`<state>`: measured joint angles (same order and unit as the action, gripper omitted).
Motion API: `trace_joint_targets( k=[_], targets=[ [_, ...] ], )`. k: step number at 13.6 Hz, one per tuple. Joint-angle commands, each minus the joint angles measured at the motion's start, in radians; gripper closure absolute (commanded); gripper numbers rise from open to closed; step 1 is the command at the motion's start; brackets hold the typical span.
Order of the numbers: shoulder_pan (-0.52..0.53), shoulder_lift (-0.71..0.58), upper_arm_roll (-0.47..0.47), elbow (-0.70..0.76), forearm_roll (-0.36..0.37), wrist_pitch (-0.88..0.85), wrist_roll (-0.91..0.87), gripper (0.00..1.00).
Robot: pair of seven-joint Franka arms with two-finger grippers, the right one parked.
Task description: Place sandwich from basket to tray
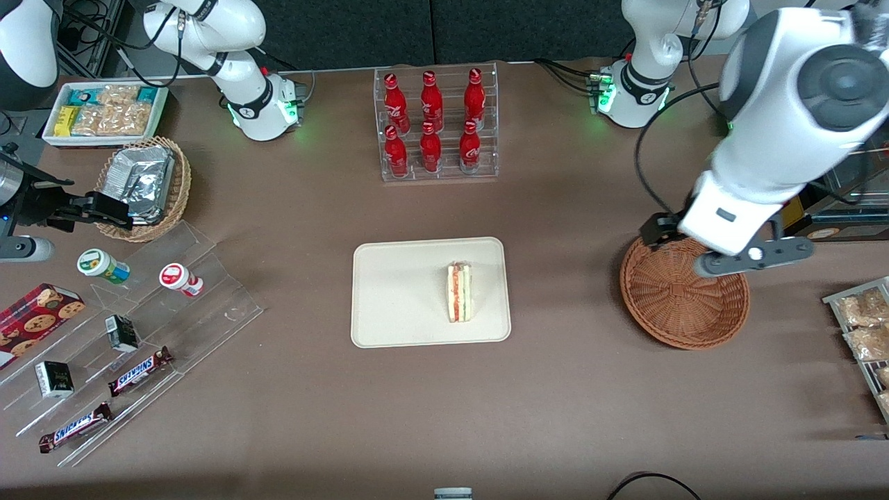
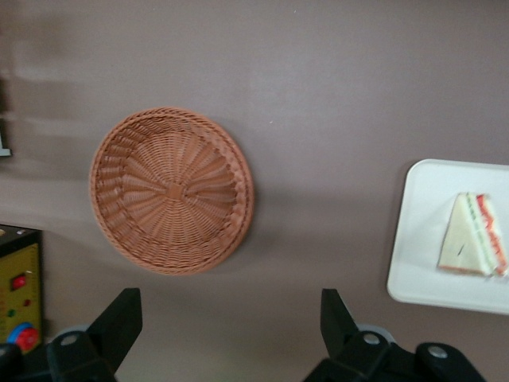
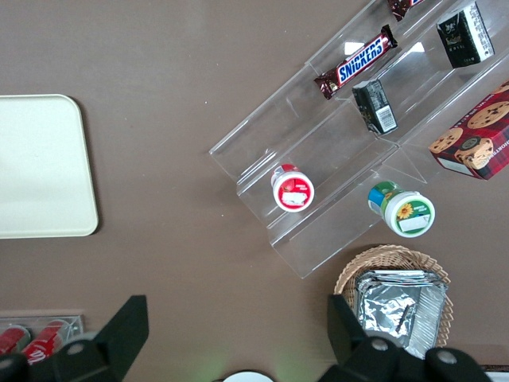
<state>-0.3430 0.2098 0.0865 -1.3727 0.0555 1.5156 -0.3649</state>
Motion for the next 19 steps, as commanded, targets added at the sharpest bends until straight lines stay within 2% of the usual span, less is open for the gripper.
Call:
trace_joint_targets(
  k=[1,5,11,13,15,19],
  targets=[
    [-0.007,-0.05,0.056,-0.028,-0.023,-0.028,0.104,0.0],
    [-0.011,-0.073,0.119,-0.028,-0.025,-0.057,0.184,0.0],
    [-0.065,-0.053,0.142,-0.02,-0.042,-0.044,0.146,0.0],
    [-0.05,-0.055,0.147,-0.02,-0.054,-0.044,0.152,0.0],
    [0.04,-0.053,0.113,-0.019,-0.1,-0.044,0.185,0.01],
    [0.24,-0.073,-0.069,-0.017,-0.095,-0.061,0.227,0.0]
  ],
)
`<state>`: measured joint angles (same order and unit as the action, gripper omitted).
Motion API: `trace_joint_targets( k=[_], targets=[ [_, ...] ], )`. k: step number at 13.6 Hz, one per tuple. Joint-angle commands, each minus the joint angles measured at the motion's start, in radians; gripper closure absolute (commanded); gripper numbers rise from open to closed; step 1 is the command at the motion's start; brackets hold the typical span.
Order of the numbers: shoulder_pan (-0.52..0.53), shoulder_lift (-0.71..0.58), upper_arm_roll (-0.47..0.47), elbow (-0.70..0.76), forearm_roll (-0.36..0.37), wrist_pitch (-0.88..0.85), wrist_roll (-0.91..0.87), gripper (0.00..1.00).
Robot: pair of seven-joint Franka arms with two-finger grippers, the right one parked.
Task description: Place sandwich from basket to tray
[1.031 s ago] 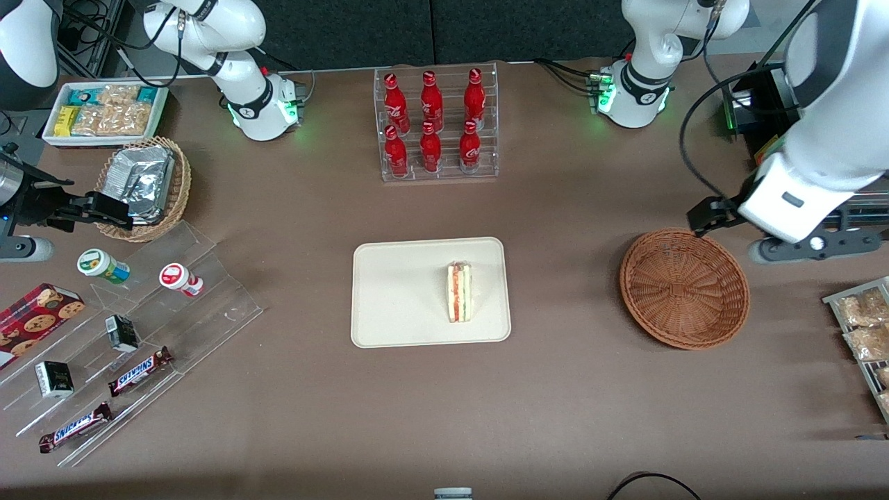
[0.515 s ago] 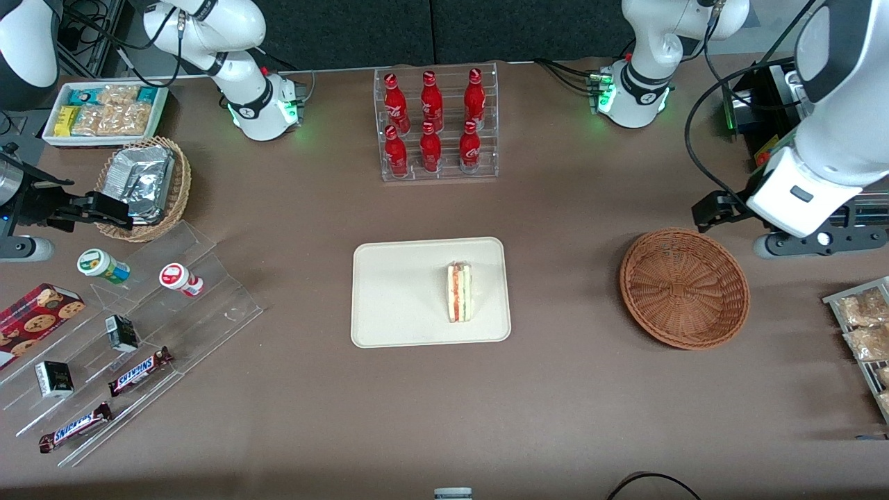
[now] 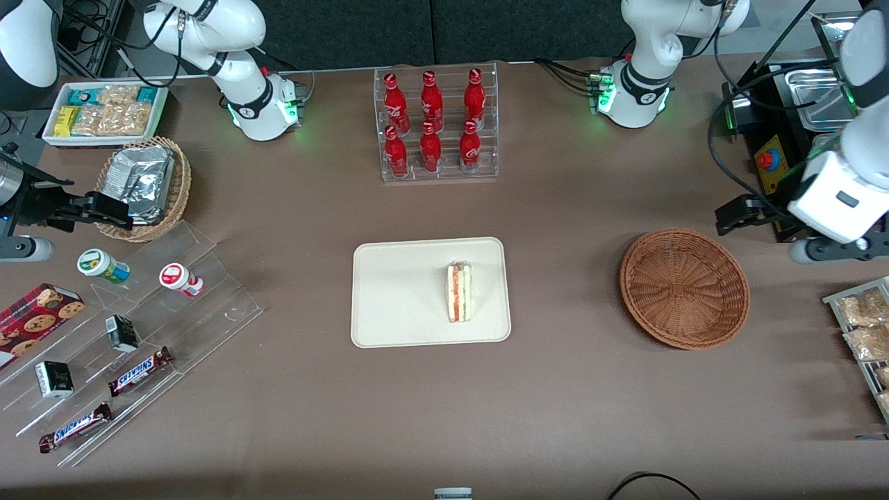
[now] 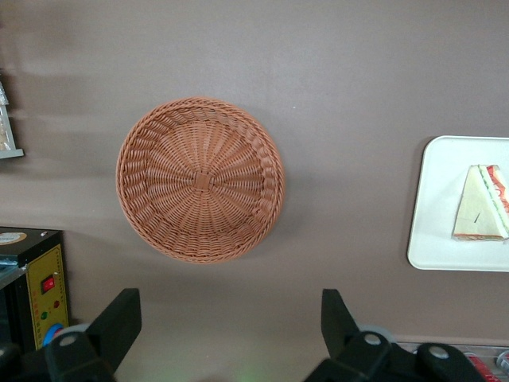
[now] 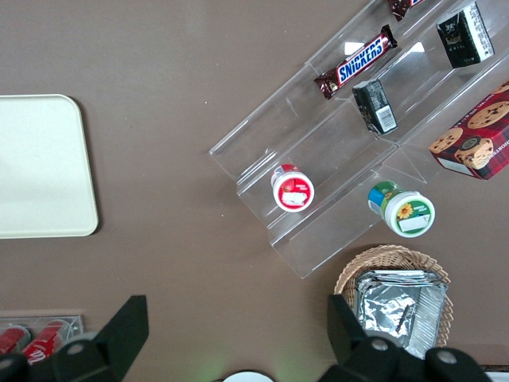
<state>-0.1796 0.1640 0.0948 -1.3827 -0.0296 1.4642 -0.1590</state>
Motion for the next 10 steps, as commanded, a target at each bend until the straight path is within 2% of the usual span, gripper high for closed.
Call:
trace_joint_targets(
  k=[1,3,10],
  targets=[
    [0.115,-0.047,-0.122,-0.015,-0.01,-0.024,0.047,0.0],
    [0.137,-0.057,-0.159,-0.015,-0.009,-0.059,0.053,0.0],
    [0.132,-0.057,-0.175,-0.007,-0.006,-0.093,0.052,0.0]
  ],
)
